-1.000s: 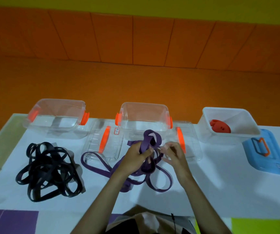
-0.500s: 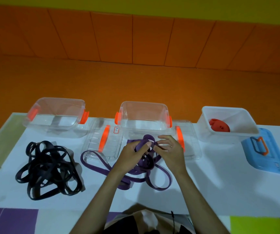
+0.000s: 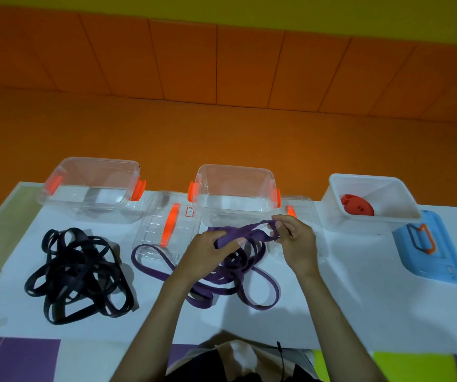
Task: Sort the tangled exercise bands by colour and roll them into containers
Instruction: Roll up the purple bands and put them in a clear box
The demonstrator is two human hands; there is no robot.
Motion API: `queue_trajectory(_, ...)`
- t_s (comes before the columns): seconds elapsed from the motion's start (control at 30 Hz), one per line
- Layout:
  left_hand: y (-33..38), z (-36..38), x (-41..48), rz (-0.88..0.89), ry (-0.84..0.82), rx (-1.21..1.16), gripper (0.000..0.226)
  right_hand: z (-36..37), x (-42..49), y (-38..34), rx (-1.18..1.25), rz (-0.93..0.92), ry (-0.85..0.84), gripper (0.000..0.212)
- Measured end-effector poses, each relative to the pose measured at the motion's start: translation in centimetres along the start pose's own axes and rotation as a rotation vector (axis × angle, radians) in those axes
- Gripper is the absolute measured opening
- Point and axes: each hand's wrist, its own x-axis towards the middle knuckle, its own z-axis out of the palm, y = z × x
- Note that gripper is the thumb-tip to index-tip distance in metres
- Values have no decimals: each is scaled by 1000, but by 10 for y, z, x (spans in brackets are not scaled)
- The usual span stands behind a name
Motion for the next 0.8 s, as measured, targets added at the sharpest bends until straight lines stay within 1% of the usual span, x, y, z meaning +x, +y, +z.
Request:
queue_trajectory(0.03,-1,-2,0,4,-31,11,62,-3,1,-3,-15,-9,-27,28)
queue_trajectory(0.1,0,-8,-1,22,-123,17,46,-12,3,-11,-19,-33,-98,30)
queue_trajectory(0.17,3,-12,-3,47,-199,22,30,-23,4,-21,70,-21,-195,20)
queue_trajectory(0.2,5,-12,-4,59,-210,24,27,-28,4,-27,145,14,-244,14)
queue_trajectory(0.27,5,-12,-4,85,-190,36,33,-35,4,-32,266,128,-316,15)
queue_trajectory(0.4,-1,-13,-6,86,-160,117,43,-40,4,-36,484,333,-405,23)
queue_trajectory(0.47,-3,-14,-9,78,-129,105,48,-41,1,-40,599,353,-421,29)
queue_trajectory(0.53,-1,-14,-10,81,-114,95,45,-41,-4,-43,653,314,-451,33)
queue_trajectory(0.6,3,-14,-11,83,-109,88,40,-40,-7,-43,636,249,-478,35)
queue_trajectory(0.67,5,-14,-13,81,-87,81,39,-40,-10,-41,543,177,-470,38)
queue_trajectory(0.73,6,-12,-14,76,-49,90,40,-40,-11,-38,336,83,-413,41)
queue_trajectory(0.8,6,-11,-14,63,19,125,41,-40,-10,-36,79,-24,-339,36)
